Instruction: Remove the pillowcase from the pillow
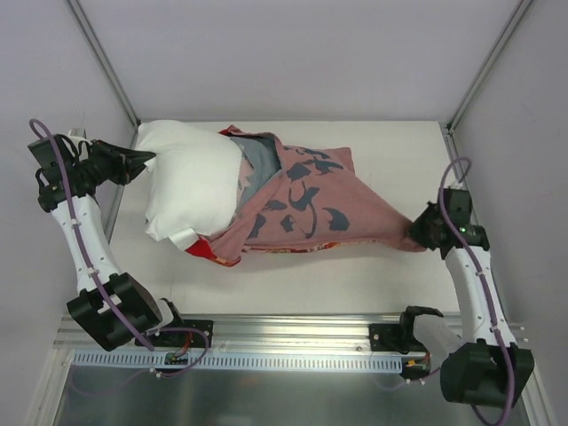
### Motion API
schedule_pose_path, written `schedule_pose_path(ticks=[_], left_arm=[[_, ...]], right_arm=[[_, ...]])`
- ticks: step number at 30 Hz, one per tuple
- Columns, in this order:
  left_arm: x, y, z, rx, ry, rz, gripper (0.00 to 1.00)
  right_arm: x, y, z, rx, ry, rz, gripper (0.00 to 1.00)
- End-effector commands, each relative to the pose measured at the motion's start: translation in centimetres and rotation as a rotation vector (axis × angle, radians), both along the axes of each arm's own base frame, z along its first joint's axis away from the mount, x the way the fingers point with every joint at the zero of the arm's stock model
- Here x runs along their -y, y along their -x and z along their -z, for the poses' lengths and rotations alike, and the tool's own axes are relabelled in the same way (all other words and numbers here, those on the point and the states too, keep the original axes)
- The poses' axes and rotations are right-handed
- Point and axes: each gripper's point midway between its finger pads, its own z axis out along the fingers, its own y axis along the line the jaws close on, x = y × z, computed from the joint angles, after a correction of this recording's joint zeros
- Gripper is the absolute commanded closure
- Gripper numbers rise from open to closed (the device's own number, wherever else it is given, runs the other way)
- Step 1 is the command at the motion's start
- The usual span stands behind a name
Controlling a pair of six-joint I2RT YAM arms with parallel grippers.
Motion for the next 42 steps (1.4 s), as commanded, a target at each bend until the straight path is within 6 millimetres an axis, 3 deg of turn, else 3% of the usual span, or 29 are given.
schedule_pose_path(ticks=[1, 2, 5, 8, 10, 15, 19, 24, 25, 27, 28, 29, 30, 32, 33, 34, 35, 37, 38, 40, 41, 42], left_arm=[[-0.5, -0.1, -6.5, 0.164, -0.025, -0.003, 1.00], [-0.6, -0.1, -7.2, 0.179, -0.032, -0.004, 1.00], [-1.3, -0.2, -8.0, 0.193, -0.032, -0.010, 1.00], [-2.8, -0.1, -8.2, 0.193, -0.020, -0.042, 1.00], [-3.5, 0.0, -8.3, 0.195, -0.010, -0.050, 1.00], [-5.4, 0.1, -7.9, 0.188, -0.005, -0.089, 1.00], [-6.1, -0.2, -4.9, 0.122, 0.024, -0.129, 1.00], [-6.4, -0.3, -1.7, 0.067, 0.033, -0.140, 1.00], [-6.1, -0.4, -1.0, 0.059, 0.032, -0.126, 0.87], [-5.5, -0.3, -0.3, 0.070, -0.011, -0.093, 0.50], [-4.8, -0.3, -0.2, 0.075, -0.028, -0.073, 0.16], [-4.8, -0.2, -0.2, 0.077, -0.065, -0.079, 0.07], [-4.8, -0.2, 0.2, 0.082, -0.135, -0.072, 0.01], [-4.4, 0.0, 0.9, 0.008, -0.216, -0.074, 0.01], [-6.1, -0.2, 0.8, -0.032, -0.380, -0.134, 0.01], [-6.2, 0.6, 2.5, -0.150, -0.413, -0.145, 0.01], [-6.9, 0.5, 2.6, -0.199, -0.558, -0.169, 0.01], [-6.1, 0.4, 3.1, -0.230, -0.618, -0.135, 0.01], [-4.5, 0.3, 3.3, -0.236, -0.649, -0.078, 0.01], [-4.3, 0.0, 3.0, -0.271, -0.755, -0.092, 0.01], [-2.5, 0.1, 3.4, -0.298, -0.814, -0.043, 0.01], [-3.6, -0.1, 2.9, -0.335, -0.906, -0.101, 0.01]], right_arm=[[6.6, -0.5, -5.2, 0.089, 0.116, 0.208, 0.99], [7.4, -0.8, -7.3, 0.138, 0.123, 0.240, 0.99], [10.1, -0.2, -10.2, 0.203, 0.153, 0.358, 0.99], [12.6, 1.2, -11.2, 0.205, 0.185, 0.481, 0.99], [14.1, 2.4, -11.2, 0.202, 0.200, 0.567, 0.99], [14.6, 3.7, -8.4, 0.167, 0.163, 0.655, 0.99], [13.8, 3.9, -5.6, 0.112, 0.124, 0.635, 0.99], [12.2, 2.2, -6.5, 0.208, 0.065, 0.534, 0.99], [11.2, 1.8, -6.5, 0.225, 0.031, 0.487, 0.99], [10.6, 1.8, -6.2, 0.223, 0.042, 0.452, 0.99], [10.4, 1.8, -6.1, 0.221, 0.052, 0.440, 0.99], [10.3, 2.0, -5.5, 0.204, 0.054, 0.434, 0.99], [10.1, 2.1, -5.5, 0.202, 0.057, 0.422, 0.99], [9.9, 2.3, -5.1, 0.189, 0.059, 0.414, 0.99], [10.5, 2.6, -5.0, 0.184, 0.087, 0.435, 0.99], [10.5, 2.7, -5.1, 0.185, 0.091, 0.436, 0.99], [10.5, 2.7, -5.2, 0.188, 0.090, 0.437, 0.99], [10.4, 2.6, -5.3, 0.191, 0.085, 0.430, 0.99], [10.4, 2.5, -5.3, 0.193, 0.083, 0.433, 0.99], [10.3, 2.3, -5.4, 0.202, 0.075, 0.427, 0.99], [10.2, 2.3, -5.3, 0.198, 0.072, 0.426, 0.99], [10.2, 2.4, -5.2, 0.196, 0.073, 0.426, 0.99]])
